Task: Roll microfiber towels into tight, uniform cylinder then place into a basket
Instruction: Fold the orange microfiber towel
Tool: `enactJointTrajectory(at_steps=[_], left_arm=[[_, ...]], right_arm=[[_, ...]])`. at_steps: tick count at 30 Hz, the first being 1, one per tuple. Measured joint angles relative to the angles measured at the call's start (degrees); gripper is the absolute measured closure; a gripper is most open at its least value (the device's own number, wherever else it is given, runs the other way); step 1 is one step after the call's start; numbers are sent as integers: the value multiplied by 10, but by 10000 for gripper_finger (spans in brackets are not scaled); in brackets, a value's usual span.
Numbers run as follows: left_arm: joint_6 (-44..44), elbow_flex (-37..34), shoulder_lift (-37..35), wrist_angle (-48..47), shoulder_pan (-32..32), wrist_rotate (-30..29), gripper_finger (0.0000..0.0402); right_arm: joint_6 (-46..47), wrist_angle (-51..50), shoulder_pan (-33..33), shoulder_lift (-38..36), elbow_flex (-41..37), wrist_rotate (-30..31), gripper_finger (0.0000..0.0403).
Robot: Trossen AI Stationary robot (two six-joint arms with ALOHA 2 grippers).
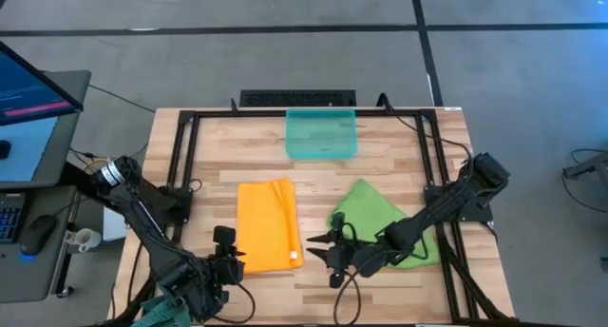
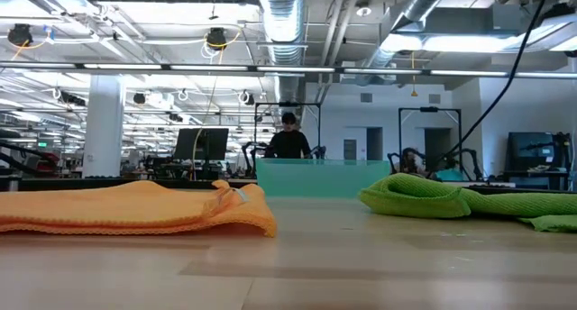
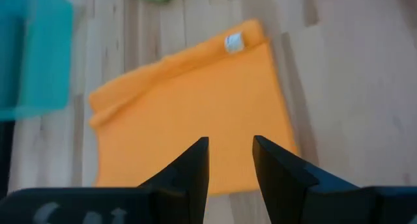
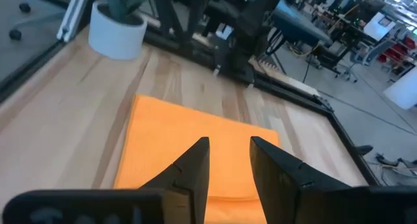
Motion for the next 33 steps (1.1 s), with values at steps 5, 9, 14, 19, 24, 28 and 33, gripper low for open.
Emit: enactJointTrajectory(at_steps=[5,9,14,19,24,28,33], left_arm=[[-31,-1,6,-3,-2,3,290],[-47,-1,13,13,2,7,290],[-49,-2,29,25,2,8,290],[-75,-3,49,34,8,42,289],[-103,-5,73,42,8,69,289],[-117,-16,75,60,10,73,289],[-118,-34,75,84,11,60,289]], right_arm=[[0,-6,-9,33,27,0,270],[3,-15,-15,53,45,-18,258],[5,-27,-22,62,59,-56,233],[21,-32,-22,62,63,-93,213],[27,-29,-28,62,63,-142,206],[58,-25,-44,62,63,-196,209],[99,-14,-57,74,63,-240,215]])
